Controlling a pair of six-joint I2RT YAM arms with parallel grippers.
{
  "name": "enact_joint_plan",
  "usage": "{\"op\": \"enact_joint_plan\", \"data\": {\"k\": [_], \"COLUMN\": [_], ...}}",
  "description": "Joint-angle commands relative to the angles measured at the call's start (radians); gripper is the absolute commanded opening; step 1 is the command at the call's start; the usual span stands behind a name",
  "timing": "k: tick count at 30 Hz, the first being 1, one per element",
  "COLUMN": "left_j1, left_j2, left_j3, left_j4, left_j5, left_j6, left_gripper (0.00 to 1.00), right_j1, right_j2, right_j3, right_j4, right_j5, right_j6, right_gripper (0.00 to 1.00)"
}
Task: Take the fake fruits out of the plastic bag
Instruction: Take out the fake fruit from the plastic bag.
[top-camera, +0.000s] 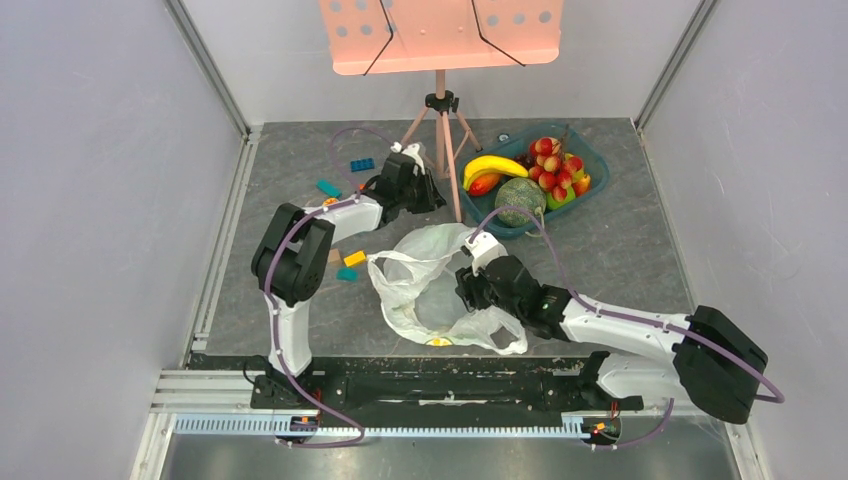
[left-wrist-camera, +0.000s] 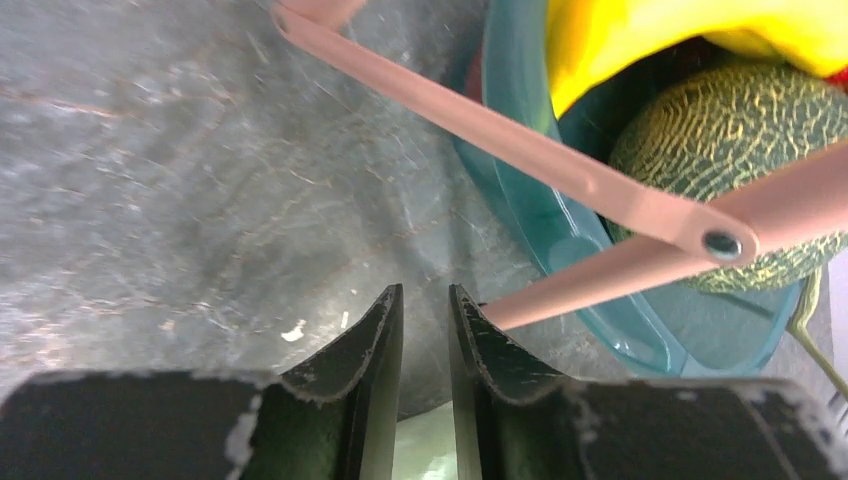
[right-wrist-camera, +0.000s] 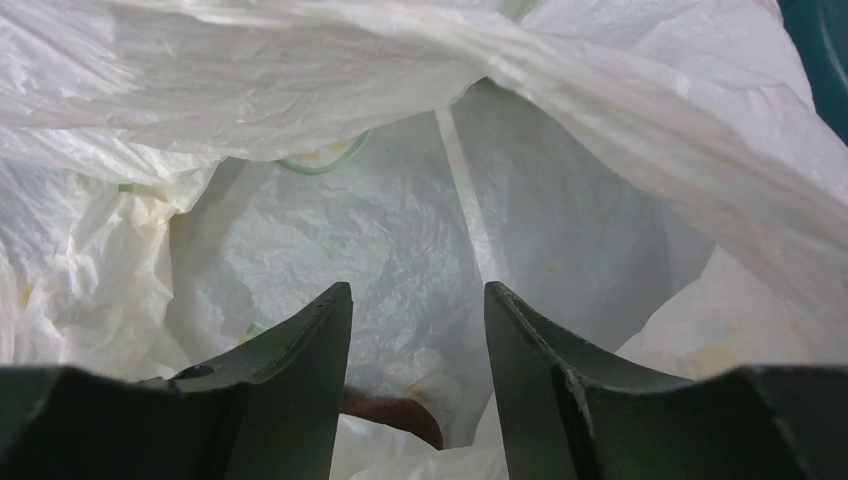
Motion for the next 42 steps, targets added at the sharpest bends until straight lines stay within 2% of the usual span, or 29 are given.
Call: {"op": "enact_joint_plan", "data": {"k": [1, 13, 25, 30, 42], "left_j1": [-0.027, -0.037, -0.052, -0.066, -0.089], "left_j2": [-0.010, -0.104, -0.107, -0.107, -0.104], "left_j3": [-0.040, -0.211, -0.219, -0.221, -0.226], "left_j4": [0.029, 0.016, -0.027, -0.035, -0.035], "left_j5": [0.039, 0.058, 0.145, 0.162, 0.225], "left_j6": [-0.032, -0.046, -0.042, -0.041, -0.041], "left_gripper": [0.29, 0.28, 0.25, 0.24, 0.17], "right_j1": [-0.001, -0.009, -0.016, -0.021, -0.045], "right_j2": [0.024, 0.177, 0.319, 0.370, 0.461], "right_j3": [0.028, 0.061, 0.118, 0.149, 0.194], "right_j4": [0.037, 0.142, 0.296, 0.335, 0.379], "right_j5": [0.067, 0.104, 0.033, 0.038, 0.011], "right_j6": [-0.008, -0.024, -0.064, -0.084, -0.109], "right_gripper": [0.56, 0.77, 0.94, 0.98, 0.98]}}
